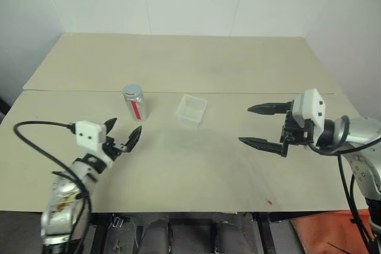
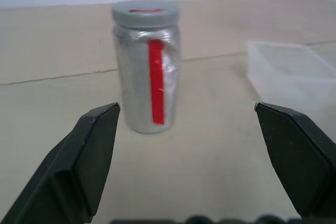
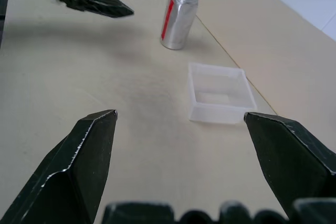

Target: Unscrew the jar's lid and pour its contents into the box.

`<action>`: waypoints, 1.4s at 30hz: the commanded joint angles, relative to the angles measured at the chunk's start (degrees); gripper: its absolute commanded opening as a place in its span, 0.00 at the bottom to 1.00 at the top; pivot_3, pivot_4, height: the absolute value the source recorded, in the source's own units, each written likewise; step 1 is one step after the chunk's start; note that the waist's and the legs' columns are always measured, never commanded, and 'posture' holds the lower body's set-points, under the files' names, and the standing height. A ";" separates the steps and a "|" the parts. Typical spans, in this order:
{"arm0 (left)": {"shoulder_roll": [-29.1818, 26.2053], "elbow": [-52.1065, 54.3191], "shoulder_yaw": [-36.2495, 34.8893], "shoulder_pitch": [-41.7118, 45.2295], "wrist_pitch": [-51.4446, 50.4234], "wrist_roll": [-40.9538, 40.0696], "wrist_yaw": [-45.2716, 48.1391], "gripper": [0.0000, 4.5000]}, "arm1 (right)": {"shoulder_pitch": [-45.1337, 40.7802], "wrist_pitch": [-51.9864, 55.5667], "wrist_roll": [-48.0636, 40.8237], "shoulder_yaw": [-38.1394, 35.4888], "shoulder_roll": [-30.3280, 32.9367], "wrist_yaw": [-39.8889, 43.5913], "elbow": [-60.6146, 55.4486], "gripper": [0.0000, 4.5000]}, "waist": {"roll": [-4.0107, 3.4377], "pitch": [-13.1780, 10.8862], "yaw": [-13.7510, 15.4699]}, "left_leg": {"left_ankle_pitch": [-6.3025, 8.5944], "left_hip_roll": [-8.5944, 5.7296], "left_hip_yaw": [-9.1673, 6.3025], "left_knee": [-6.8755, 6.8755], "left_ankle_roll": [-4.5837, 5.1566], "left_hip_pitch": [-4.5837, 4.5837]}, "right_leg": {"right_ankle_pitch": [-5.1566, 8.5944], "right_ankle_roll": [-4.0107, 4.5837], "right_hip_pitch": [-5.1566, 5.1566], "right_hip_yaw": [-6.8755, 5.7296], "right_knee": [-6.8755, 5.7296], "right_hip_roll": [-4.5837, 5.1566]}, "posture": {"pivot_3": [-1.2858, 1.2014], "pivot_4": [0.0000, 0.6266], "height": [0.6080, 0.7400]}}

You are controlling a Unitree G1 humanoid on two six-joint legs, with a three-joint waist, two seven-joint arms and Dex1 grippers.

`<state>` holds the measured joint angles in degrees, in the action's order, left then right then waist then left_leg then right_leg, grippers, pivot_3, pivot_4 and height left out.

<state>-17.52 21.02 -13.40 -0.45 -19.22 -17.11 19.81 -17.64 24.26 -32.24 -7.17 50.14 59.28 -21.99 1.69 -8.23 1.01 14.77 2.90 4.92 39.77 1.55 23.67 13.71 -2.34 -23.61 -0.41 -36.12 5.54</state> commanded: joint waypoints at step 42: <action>2.97 -27.87 4.25 21.44 10.39 9.53 -7.84 0.99 | -0.40 1.69 -3.55 -3.50 0.36 -1.94 -4.47 1.00 | 0.00 -0.01 -0.29 | 0.04 0.01 -0.16 -0.03 0.07 -0.34 | 0.00 0.00 0.40 -0.12 0.14 0.03 | 0.52 0.24 1.00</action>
<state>-14.30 -7.26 -9.26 19.30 -10.52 -8.08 12.37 -17.66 25.82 -35.02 -8.60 50.22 57.92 -24.71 1.70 -8.24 0.72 14.81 2.91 4.77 39.74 1.62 23.34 13.71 -2.34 -23.21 -0.54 -35.99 5.57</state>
